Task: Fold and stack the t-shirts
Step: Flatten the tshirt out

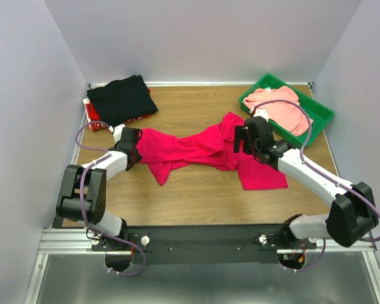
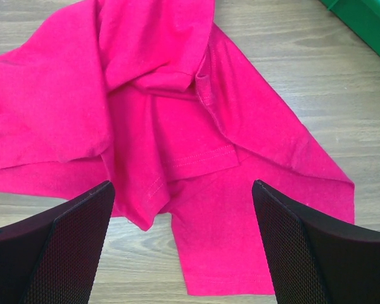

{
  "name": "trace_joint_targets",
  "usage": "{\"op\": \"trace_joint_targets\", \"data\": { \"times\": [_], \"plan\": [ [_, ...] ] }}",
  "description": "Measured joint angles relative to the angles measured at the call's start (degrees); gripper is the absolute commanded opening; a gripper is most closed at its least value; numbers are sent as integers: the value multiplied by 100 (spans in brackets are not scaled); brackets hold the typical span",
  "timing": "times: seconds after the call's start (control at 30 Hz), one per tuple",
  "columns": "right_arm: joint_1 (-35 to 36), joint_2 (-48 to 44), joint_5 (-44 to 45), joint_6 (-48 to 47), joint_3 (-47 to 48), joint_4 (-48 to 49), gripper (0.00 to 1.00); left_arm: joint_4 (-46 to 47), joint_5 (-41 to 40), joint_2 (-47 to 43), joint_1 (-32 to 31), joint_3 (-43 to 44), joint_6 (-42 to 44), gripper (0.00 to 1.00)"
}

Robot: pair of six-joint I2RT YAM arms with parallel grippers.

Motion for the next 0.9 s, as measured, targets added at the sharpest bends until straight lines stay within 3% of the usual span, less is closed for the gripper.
{"op": "trace_joint_targets", "data": {
  "times": [0.1,0.13,0.17,0.4,0.63,0.9],
  "plan": [
    [0,0,-15,2,-52,13,95,87,13,68,0,37,46,22],
    [0,0,-22,2,-74,17,95,140,35,103,0,46,81,7],
    [0,0,-26,4,-111,15,95,181,55,125,0,52,85,0],
    [0,0,-74,66,-387,15,91,319,297,98,13,39,197,0],
    [-4,350,-79,168,-452,22,63,138,540,-925,15,33,262,0],
    [-289,1158,-57,289,-452,175,51,-302,682,-1344,22,601,688,0]
  ]
}}
